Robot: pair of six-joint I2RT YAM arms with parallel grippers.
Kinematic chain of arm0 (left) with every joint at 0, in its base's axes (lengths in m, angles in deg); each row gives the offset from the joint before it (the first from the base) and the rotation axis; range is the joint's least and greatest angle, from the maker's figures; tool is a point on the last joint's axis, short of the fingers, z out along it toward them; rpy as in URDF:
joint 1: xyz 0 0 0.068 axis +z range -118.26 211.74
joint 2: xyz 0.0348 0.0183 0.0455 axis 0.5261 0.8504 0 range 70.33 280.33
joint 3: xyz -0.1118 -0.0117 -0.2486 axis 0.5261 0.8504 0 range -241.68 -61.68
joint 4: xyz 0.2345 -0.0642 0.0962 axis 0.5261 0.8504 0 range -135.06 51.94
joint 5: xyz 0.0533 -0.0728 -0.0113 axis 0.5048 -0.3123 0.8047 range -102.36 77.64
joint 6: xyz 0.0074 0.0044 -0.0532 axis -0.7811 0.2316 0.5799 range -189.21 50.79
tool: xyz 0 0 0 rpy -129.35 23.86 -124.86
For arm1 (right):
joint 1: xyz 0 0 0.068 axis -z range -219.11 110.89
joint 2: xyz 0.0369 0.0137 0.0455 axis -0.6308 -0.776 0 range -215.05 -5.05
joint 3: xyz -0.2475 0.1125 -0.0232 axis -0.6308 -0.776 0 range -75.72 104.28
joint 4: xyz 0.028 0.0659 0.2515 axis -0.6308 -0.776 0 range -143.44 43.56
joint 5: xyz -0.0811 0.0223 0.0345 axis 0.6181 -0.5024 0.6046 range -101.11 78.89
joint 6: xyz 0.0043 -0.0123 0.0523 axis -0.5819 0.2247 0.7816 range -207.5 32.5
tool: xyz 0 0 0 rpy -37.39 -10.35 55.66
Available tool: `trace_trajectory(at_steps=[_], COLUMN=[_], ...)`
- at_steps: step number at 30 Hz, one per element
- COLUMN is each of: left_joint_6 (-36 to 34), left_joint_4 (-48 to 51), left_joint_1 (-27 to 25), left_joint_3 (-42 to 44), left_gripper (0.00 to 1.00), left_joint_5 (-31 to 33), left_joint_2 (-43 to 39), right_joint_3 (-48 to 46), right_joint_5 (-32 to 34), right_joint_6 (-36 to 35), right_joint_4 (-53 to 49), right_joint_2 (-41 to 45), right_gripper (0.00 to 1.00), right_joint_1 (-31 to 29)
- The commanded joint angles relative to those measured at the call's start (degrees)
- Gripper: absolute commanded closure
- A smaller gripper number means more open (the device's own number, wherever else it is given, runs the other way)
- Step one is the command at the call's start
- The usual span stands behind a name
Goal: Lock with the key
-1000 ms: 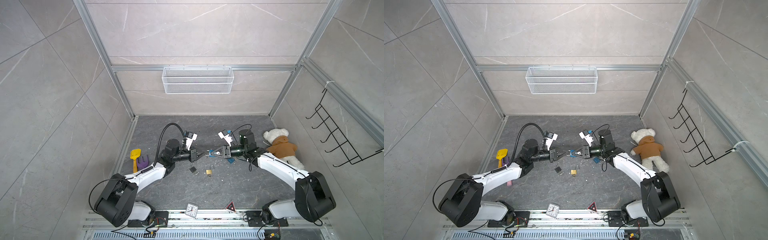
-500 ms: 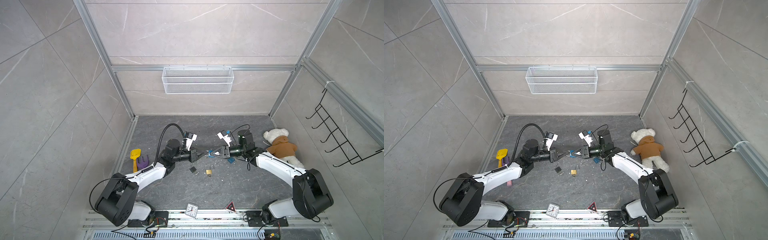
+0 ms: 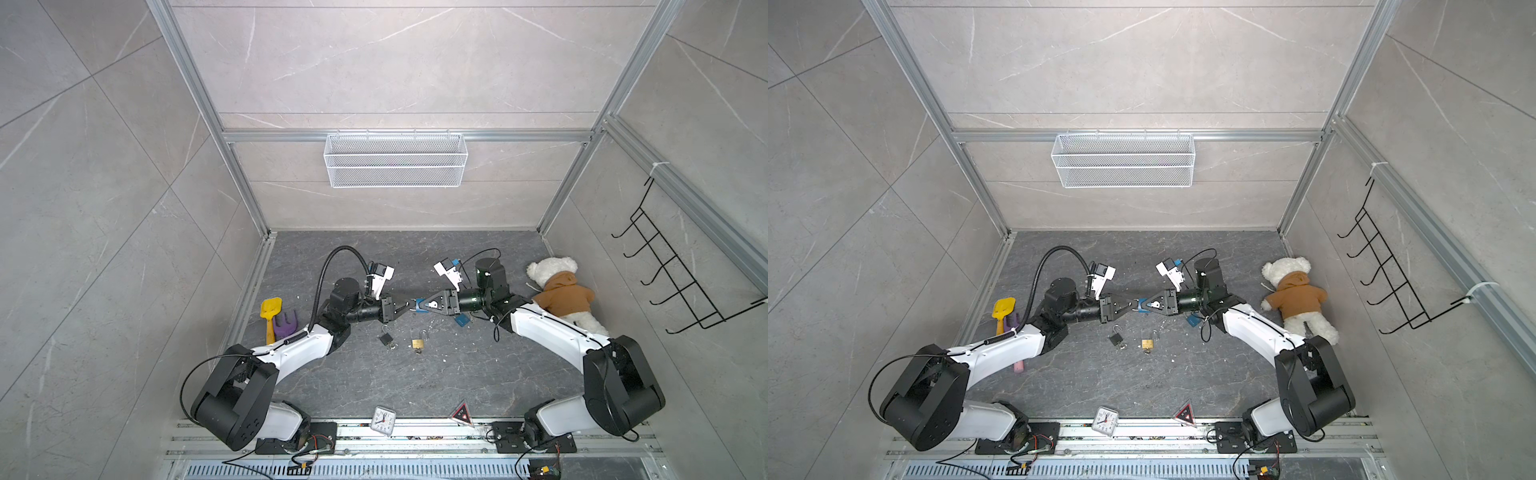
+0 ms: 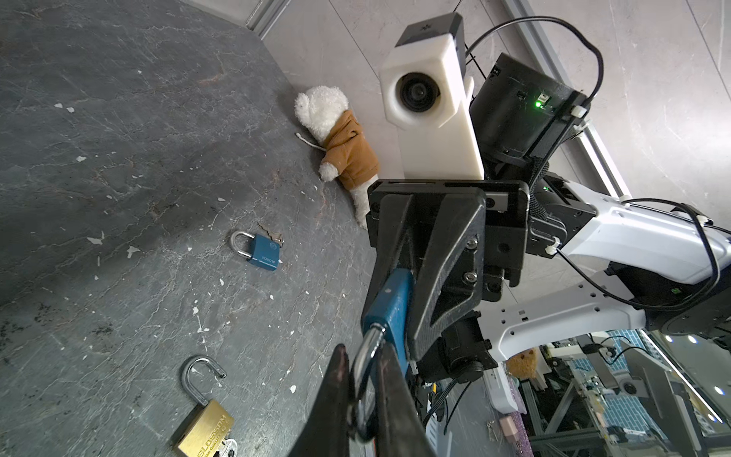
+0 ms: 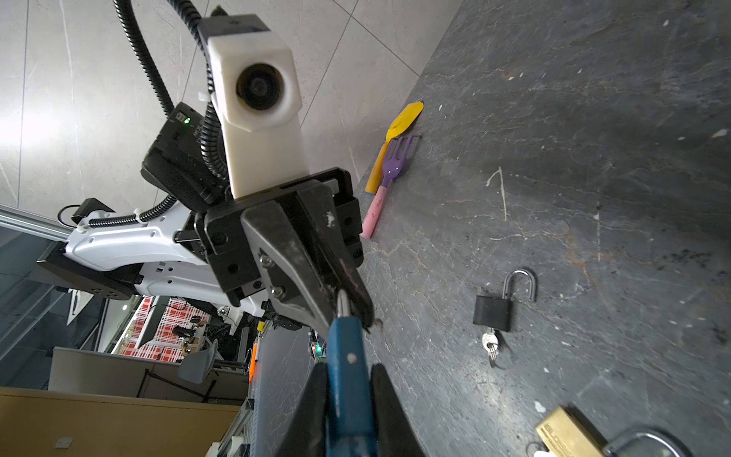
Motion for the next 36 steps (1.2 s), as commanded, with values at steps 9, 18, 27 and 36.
trace_trajectory(at_steps=[9,18,27,36], left_joint_6=[2.5,3.2,4.0,7.9], left_joint_4=[-14.5,-15.0,-15.0,-17.9], left_joint_1=[-1.3,-0.9,-0.3,1.4], left_joint_3=[1.2,1.5,2.5,3.6], left_gripper=[1.00,1.00,1.00,1.00], left_joint_5=[-7.3,-6.6,-3.1,0.1], left_joint_2=[-2.2,-2.2,-1.6,1.4], right_joint_3=[-3.7,-6.1,-7.7,-9.0], right_joint_5=[4.6,2.9,0.9,0.0], right_joint_6=[3.9,7.5,11.6,13.3], right_joint_4=[7.2,12.2,18.0,19.9], right_joint_2=[2.3,3.9,4.5,6.1], right_gripper=[0.79,0.76,0.75,0.75], right_joint_1=[0.8,1.7,2.1,2.3])
